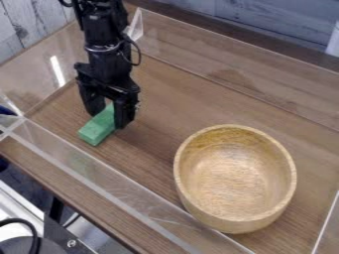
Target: Put the green block in the brown bowl
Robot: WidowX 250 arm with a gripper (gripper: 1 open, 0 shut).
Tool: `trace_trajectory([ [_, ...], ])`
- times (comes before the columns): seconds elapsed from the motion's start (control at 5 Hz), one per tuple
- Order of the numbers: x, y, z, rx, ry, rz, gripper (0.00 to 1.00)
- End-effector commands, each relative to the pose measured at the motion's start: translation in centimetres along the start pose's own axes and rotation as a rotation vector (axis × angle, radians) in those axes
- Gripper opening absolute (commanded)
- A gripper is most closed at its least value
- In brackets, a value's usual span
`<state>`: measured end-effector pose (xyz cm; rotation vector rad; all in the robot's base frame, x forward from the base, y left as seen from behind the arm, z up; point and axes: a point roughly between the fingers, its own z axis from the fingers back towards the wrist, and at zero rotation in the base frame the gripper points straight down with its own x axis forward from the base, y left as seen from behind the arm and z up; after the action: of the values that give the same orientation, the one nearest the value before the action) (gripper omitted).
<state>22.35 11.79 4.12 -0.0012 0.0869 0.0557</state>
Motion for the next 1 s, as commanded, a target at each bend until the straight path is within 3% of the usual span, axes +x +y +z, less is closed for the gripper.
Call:
trace_trajectory([
  [0.0,1.0,0.8,0.9,0.02,-0.044,0.014,1.0],
  [0.4,1.1,0.7,1.5,0.014,-0.054,0.02,1.0],
  [0.8,1.4,1.0,0.4,0.018,-0.03,0.03,1.0],
])
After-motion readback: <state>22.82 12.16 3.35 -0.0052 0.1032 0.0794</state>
